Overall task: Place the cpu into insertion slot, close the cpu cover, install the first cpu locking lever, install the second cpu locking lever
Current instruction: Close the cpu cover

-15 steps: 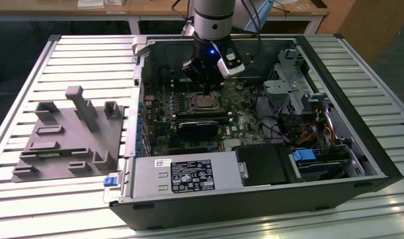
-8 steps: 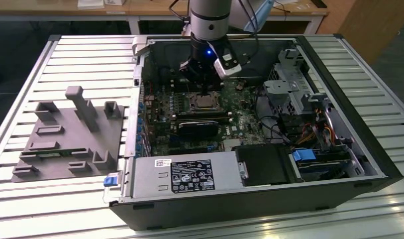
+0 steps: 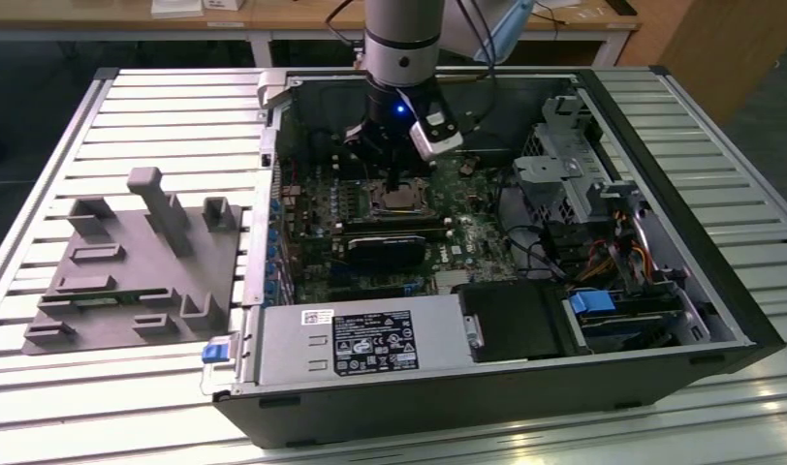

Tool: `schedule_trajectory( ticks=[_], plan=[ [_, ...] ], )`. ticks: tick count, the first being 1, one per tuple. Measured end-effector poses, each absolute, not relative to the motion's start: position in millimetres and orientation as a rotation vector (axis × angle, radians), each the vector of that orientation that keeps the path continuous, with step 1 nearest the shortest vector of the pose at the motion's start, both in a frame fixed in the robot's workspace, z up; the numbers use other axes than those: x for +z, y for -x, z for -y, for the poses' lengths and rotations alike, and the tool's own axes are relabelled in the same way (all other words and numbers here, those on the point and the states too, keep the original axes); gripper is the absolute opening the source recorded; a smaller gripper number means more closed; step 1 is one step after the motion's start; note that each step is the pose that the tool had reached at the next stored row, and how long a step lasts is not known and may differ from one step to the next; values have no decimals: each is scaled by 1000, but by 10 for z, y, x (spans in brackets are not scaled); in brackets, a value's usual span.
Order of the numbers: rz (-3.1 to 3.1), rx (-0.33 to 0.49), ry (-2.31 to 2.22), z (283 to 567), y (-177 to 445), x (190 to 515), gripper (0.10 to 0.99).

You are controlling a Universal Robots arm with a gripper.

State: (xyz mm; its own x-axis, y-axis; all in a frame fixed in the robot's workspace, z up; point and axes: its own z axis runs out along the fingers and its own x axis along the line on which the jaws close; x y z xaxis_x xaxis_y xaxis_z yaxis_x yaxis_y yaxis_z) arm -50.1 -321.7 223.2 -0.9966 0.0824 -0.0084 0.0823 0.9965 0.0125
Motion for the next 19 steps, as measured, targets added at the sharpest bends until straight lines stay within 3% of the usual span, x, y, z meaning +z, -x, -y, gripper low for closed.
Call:
schedule_trajectory(
  ticks=[19],
  plan=[
    [-3130, 19, -129, 3216, 672, 2028, 102]
  ],
)
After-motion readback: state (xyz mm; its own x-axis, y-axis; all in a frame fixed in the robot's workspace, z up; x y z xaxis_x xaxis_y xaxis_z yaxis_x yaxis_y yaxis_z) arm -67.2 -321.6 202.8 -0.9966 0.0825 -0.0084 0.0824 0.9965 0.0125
